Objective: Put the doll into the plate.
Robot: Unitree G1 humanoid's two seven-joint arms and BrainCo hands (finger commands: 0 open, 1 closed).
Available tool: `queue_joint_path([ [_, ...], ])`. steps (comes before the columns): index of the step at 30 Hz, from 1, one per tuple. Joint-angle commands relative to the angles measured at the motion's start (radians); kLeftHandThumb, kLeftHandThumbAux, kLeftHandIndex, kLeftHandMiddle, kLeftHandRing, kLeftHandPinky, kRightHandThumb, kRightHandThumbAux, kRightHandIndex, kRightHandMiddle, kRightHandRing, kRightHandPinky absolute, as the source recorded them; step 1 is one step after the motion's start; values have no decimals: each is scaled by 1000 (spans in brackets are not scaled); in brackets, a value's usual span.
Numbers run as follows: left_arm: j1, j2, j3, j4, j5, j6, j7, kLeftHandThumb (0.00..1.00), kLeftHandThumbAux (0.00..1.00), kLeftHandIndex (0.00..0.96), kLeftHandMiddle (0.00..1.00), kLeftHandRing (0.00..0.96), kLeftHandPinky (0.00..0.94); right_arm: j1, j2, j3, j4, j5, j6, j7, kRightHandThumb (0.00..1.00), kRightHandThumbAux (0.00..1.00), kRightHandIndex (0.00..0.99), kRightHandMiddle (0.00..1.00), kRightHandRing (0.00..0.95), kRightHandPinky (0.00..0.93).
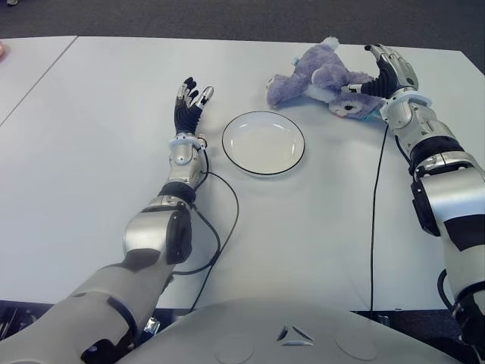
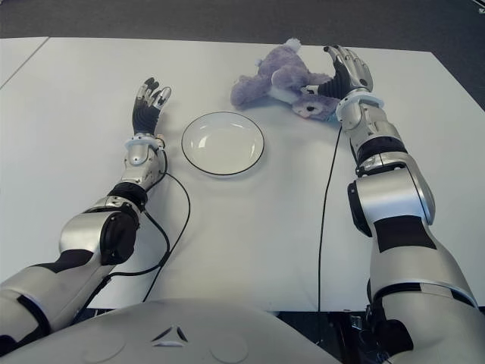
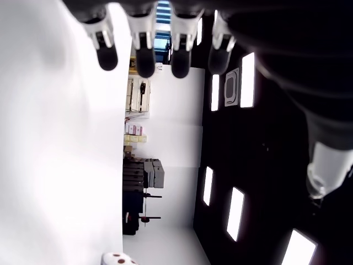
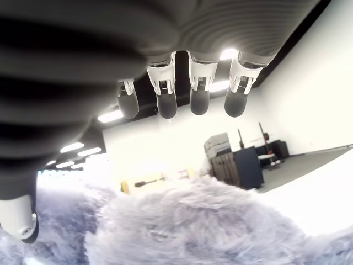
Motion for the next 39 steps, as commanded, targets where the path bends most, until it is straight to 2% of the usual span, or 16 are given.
queue_joint_path([
  [1, 208, -42, 4, 142, -3, 111, 10, 0, 543, 132, 120, 108, 100, 2, -10, -20, 14, 7, 30, 3, 133, 579, 61, 3, 8, 28],
  [6, 209, -42, -6, 142, 8, 111, 24, 0, 539, 138, 123, 111, 103, 22, 0, -26, 17, 8, 37, -5, 135, 582, 66, 7, 15, 46],
  [10, 211, -47, 2, 140, 1, 85, 16, 0, 531, 132, 120, 107, 100, 50, 27, -33, 20, 9, 50, -17, 137, 590, 77, 14, 19, 55],
  [24, 221, -52, 24, 140, -21, 73, -7, 0, 517, 132, 112, 99, 91, 95, 82, -75, 28, 32, 98, 19, 179, 634, 120, 32, 26, 65],
  [31, 228, -59, 20, 139, -18, 68, -1, 0, 513, 128, 113, 95, 84, 108, 102, -102, 28, 48, 110, 38, 194, 658, 147, 37, 21, 32],
  [39, 229, -59, 30, 137, -30, 60, -16, 0, 508, 129, 112, 93, 92, 130, 125, -126, 27, 63, 106, 42, 265, 703, 199, 41, 2, 1],
])
